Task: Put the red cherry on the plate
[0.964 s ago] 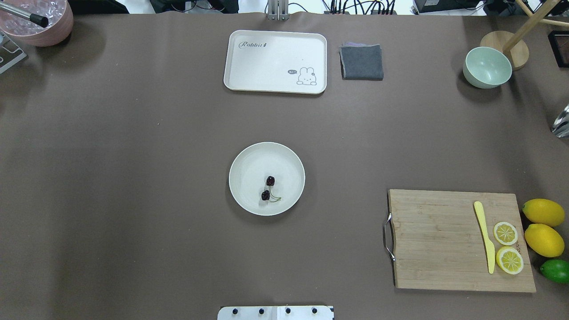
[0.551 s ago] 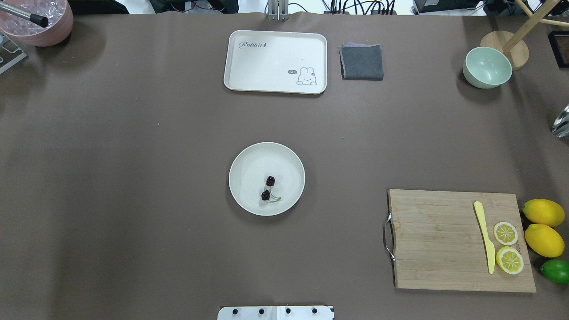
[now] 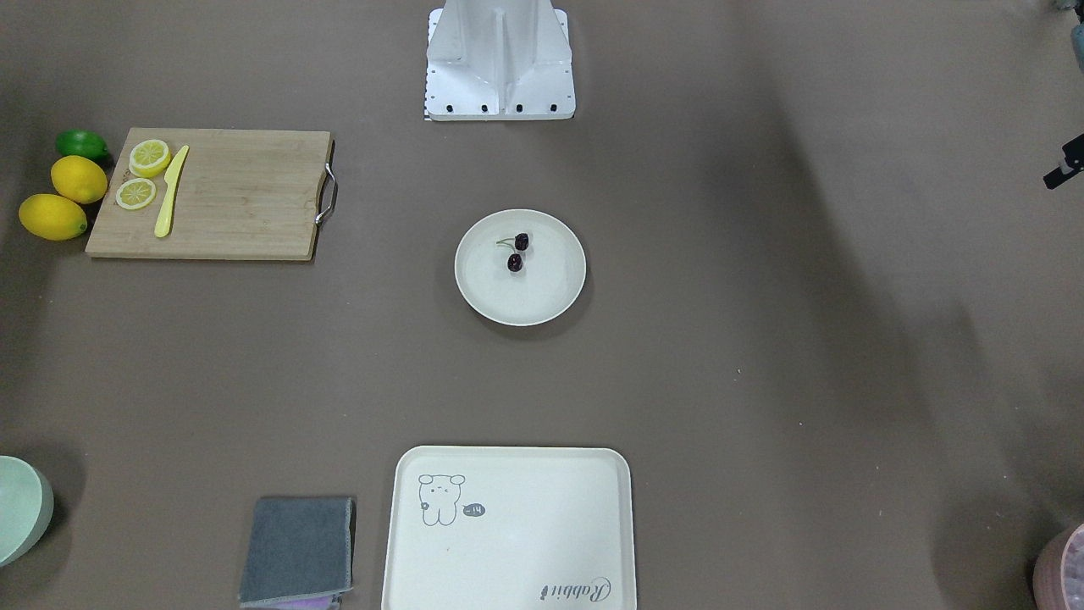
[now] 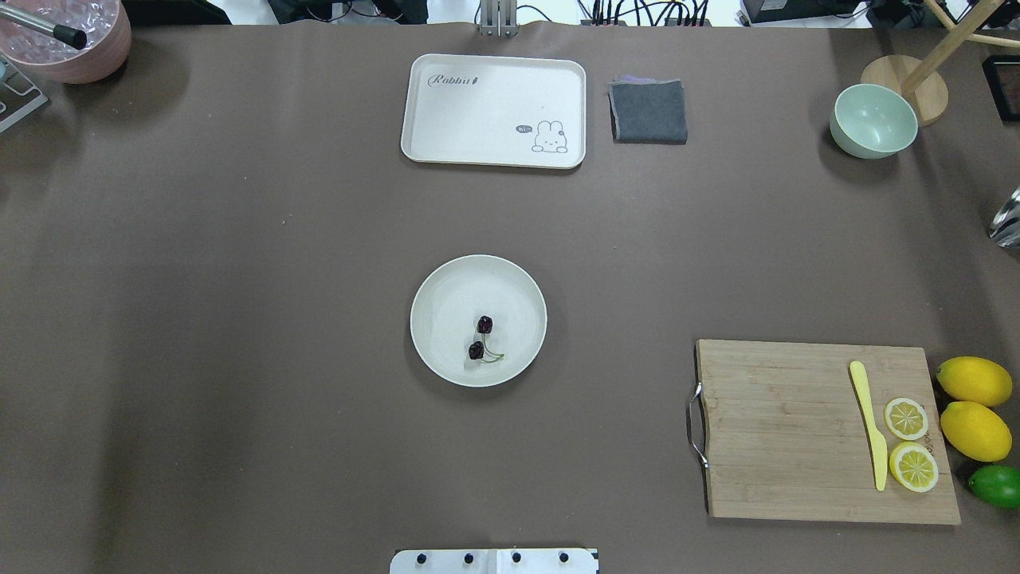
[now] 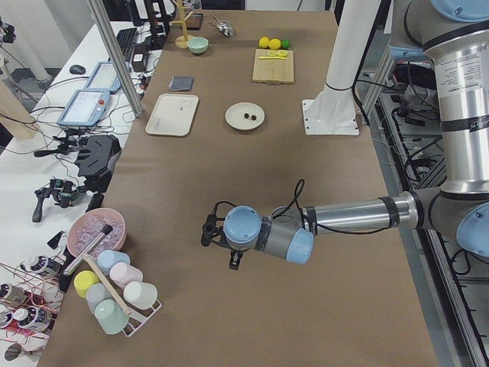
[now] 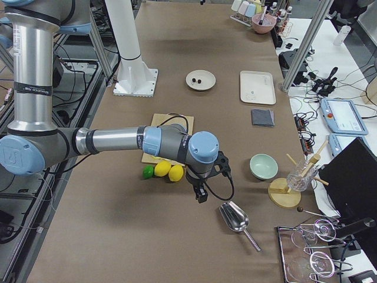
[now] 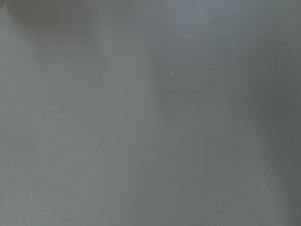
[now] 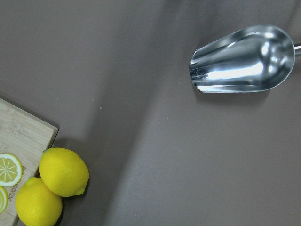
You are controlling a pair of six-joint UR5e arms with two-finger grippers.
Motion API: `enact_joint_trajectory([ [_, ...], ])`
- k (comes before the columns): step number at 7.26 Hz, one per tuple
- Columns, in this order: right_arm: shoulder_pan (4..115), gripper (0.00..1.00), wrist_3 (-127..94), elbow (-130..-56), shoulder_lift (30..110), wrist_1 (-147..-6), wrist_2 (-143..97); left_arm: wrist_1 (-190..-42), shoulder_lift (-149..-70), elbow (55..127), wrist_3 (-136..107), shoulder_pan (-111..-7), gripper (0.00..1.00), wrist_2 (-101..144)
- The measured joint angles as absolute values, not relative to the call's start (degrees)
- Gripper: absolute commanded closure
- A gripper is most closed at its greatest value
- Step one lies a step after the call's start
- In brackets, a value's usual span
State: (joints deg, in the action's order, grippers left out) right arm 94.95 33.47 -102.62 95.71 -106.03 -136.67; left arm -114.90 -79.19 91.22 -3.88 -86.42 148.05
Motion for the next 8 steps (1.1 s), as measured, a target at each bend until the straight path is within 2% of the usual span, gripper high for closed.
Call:
enact_joint_trajectory([
  [3, 95.0, 0.0, 33.05, -102.53, 95.71, -105.25, -136.3, -114.39, -83.68, 86.67, -3.88, -86.59, 0.01, 143.68],
  [8, 95.1, 0.0, 33.58, -103.24, 95.9, -104.48, -135.68, -112.97, -83.11, 86.99, -3.84, -88.93, 0.01, 139.37],
])
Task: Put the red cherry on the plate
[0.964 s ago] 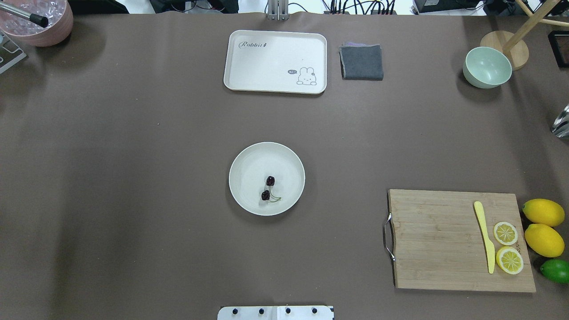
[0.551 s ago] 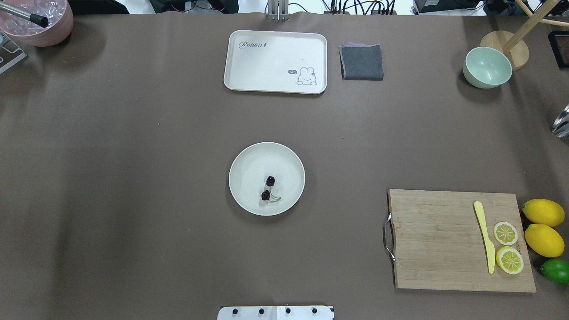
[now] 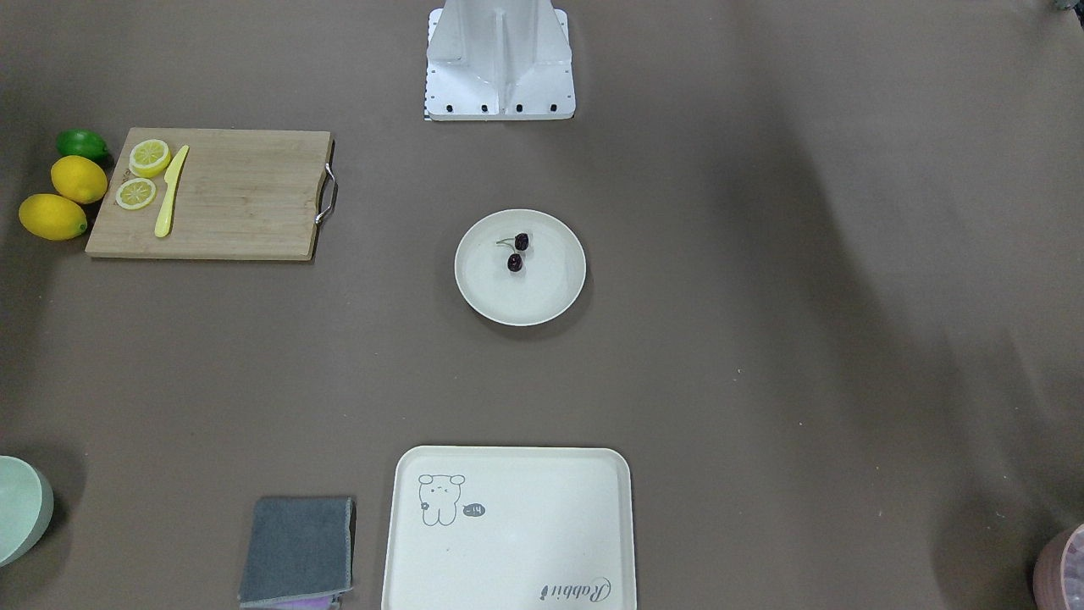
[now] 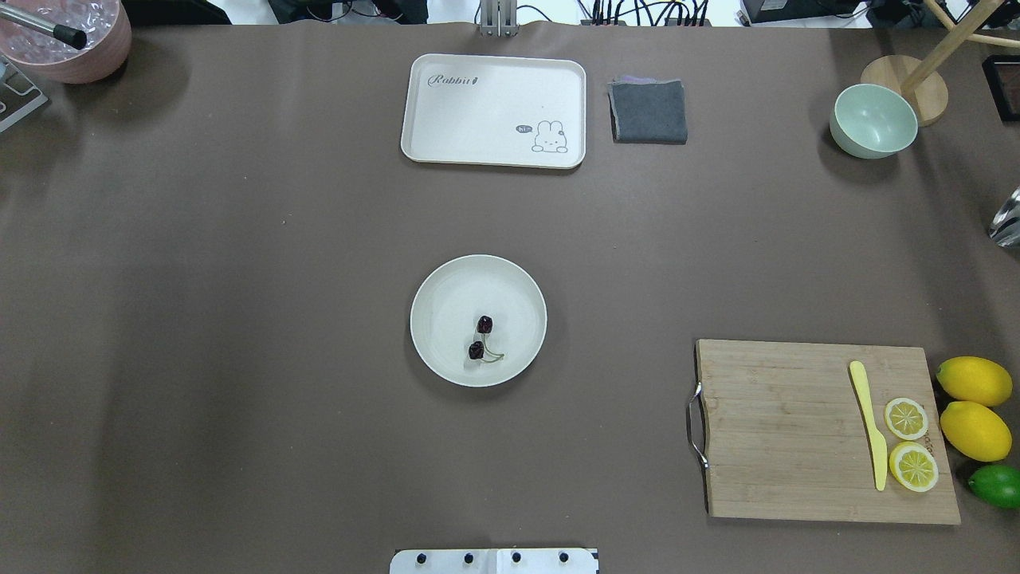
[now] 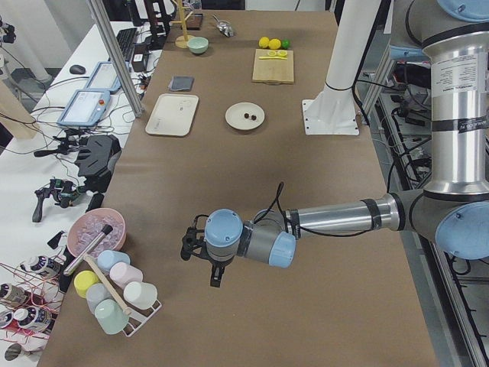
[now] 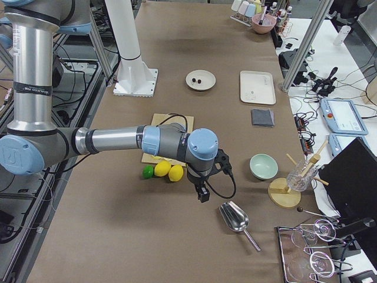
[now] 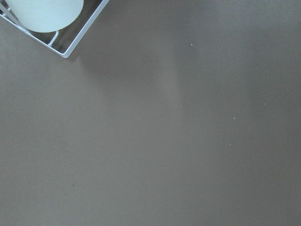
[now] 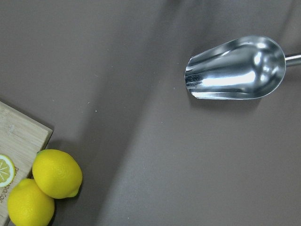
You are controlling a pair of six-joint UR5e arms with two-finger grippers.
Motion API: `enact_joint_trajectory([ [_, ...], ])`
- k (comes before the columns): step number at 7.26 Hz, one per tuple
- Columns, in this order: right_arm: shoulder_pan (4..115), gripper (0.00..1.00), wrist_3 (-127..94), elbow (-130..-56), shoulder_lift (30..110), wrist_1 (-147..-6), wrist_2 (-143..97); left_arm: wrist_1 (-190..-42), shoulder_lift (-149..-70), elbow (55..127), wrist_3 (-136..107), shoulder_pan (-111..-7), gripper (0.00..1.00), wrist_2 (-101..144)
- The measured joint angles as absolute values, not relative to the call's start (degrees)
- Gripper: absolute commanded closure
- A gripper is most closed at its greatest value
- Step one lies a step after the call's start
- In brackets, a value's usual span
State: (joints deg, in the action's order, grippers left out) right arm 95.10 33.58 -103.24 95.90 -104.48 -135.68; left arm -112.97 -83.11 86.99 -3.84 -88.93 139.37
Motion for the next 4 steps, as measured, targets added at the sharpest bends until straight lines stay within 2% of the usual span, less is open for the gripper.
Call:
enact_joint_trajectory([
  [4, 95.21, 0.0, 33.23, -102.99, 96.01, -104.55, -135.84, -113.03, -81.8, 86.83, -3.81, -89.92, 0.01, 139.05],
])
